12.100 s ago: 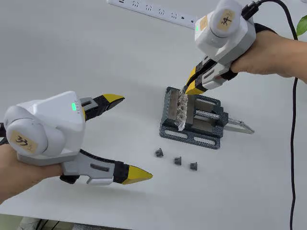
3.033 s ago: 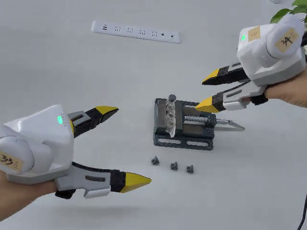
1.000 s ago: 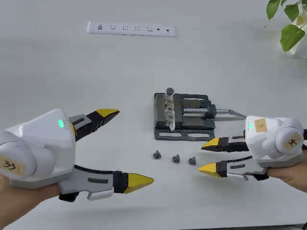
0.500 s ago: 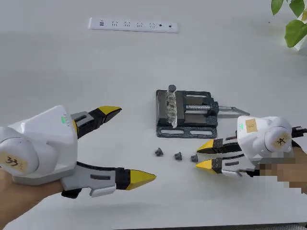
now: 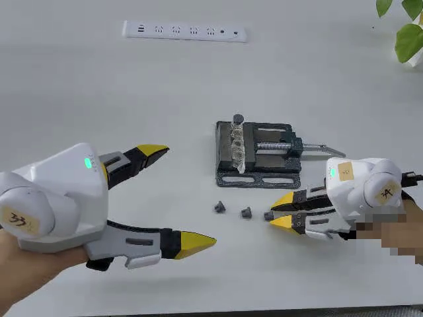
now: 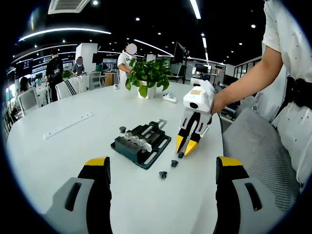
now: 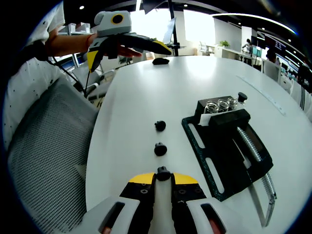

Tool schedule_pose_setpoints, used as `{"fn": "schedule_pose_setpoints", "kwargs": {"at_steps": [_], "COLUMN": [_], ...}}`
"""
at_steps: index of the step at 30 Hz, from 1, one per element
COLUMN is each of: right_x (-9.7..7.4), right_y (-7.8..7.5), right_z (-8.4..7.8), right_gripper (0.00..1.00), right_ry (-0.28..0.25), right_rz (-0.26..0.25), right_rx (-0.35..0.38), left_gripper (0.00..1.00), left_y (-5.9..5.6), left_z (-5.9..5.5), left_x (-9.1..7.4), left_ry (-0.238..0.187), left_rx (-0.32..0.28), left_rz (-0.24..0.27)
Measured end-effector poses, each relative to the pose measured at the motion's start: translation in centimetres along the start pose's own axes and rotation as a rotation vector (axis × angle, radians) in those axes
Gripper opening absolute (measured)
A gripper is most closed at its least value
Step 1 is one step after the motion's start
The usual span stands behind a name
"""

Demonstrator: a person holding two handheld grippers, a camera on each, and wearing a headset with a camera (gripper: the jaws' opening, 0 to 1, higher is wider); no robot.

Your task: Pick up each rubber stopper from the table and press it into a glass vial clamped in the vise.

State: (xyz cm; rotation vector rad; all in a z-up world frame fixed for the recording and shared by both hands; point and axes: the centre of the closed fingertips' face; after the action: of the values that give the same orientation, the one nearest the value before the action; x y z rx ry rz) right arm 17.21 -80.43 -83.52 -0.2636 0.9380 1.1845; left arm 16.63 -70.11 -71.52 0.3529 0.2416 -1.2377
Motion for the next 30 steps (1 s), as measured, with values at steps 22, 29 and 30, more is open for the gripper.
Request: {"fn": "schedule_pose_setpoints", "kwargs": {"at_steps": [22, 29, 30], "right_x": [-5.4, -8.3, -8.7], "right_y": [3.1, 5.9, 6.4], "right_z": [7.1, 11.6, 12.3], "right_gripper": [0.07, 0.07, 0.07], "right_ry": [-0.162, -0.249, -0.26], "right_rz": [0.034, 0.073, 0.082], "right_rx": [-0.041, -0.083, -0.091], "left_gripper": [0.73, 0.5, 0.47], "left_y": [0.5, 0.3, 0.2], "left_z": [2.9, 5.9, 6.4], "left_x": [0.4, 0.2, 0.2], "left_ry": [-0.047, -0.099, -0.109], "left_rx": [0.05, 0.08, 0.09], "left_rz": [0.005, -0.02, -0.026]}}
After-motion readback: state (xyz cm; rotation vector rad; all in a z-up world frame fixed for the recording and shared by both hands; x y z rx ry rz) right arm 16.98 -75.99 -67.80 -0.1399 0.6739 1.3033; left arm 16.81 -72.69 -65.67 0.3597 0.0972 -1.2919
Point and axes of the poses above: the centre of the closed fingertips' face, and the gripper's own axes: x roughly forward along the fingers, y roughly to its left, z roughly out of its top, and after that the axes turned 15 degrees about x, right-handed
